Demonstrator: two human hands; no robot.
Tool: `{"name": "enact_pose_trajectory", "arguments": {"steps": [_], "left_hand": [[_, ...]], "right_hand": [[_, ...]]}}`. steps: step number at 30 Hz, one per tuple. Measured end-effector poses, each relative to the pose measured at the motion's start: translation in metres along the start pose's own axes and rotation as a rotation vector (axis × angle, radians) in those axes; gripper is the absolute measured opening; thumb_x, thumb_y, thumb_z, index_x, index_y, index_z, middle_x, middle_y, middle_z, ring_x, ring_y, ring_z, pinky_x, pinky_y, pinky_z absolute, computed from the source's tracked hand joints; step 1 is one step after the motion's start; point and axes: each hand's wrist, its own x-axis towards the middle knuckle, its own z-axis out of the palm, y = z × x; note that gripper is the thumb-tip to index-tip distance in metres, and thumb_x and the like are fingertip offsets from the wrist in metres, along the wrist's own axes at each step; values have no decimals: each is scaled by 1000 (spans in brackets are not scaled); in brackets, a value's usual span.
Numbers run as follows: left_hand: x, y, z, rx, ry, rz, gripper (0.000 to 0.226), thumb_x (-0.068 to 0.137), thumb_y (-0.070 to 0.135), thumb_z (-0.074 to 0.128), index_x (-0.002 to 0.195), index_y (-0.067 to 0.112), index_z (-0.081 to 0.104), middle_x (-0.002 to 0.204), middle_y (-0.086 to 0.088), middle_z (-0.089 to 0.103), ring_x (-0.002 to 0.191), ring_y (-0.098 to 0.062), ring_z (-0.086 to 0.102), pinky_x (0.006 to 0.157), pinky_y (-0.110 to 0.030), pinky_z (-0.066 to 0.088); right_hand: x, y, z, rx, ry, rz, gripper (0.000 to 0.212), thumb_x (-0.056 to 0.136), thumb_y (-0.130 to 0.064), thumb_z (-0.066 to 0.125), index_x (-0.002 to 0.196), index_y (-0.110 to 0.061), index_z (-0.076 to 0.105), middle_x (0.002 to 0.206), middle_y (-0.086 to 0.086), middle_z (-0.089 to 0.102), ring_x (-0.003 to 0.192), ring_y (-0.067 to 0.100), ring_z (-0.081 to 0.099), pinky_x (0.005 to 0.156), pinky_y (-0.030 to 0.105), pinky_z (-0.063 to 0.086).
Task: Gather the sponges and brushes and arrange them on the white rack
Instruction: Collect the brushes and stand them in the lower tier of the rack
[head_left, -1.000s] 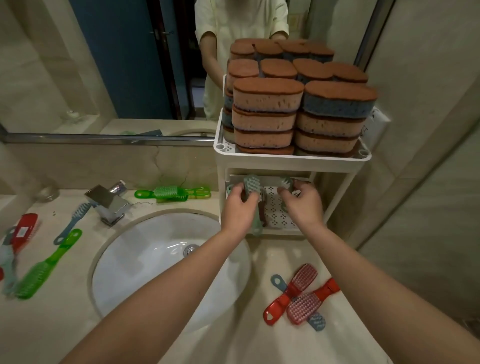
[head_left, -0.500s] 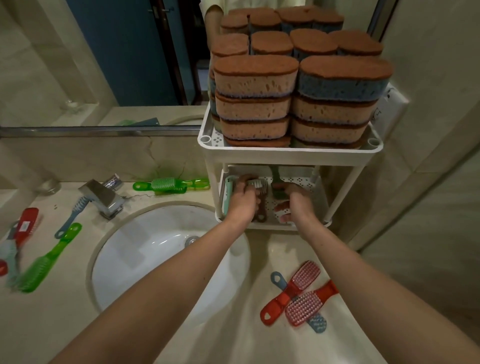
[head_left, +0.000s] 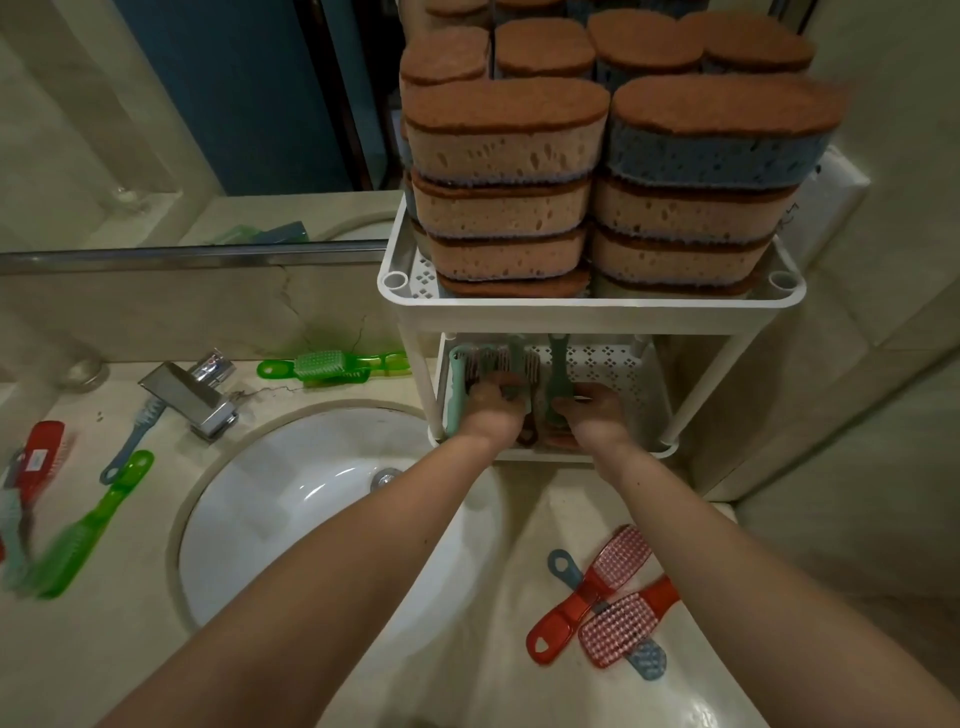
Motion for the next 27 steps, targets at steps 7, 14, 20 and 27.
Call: {"name": "enact_pose_trajectory", "arguments": {"steps": [7, 14, 20, 27], "left_hand": [[7, -6, 4, 112, 30, 17, 20, 94, 12, 53, 108, 18, 65, 113, -11, 67, 96, -31, 64, 79, -32, 54], [8, -16, -6, 373, -16, 97, 33, 92, 18, 51, 123, 23, 62, 134, -6, 55, 111, -26, 58, 90, -37, 52], [6, -17, -9, 644, 75, 196, 32, 95, 32, 46, 125, 36, 56, 126, 0, 60, 108, -25, 61, 74, -31, 50], [5, -29, -7, 846, 91, 340, 50, 92, 22, 51, 141, 21, 44, 156, -2, 28, 137, -28, 33, 98, -38, 44]], "right_hand": [[20, 2, 15, -101, 5, 88, 12, 86, -6, 66, 75, -11, 68, 88, 18, 72, 75, 35, 71, 70, 49, 61], [29, 8, 21, -424, 15, -36, 15, 88, -21, 63, 85, -9, 72, 94, 14, 72, 81, 26, 65, 76, 35, 55], [34, 13, 18, -581, 0, -72, 21, 91, -17, 55, 89, -10, 74, 97, 13, 72, 73, 19, 58, 64, 24, 42], [36, 17, 18, -615, 5, -98, 27, 92, -12, 50, 104, -11, 74, 112, 12, 71, 92, 23, 62, 73, 21, 41]]}}
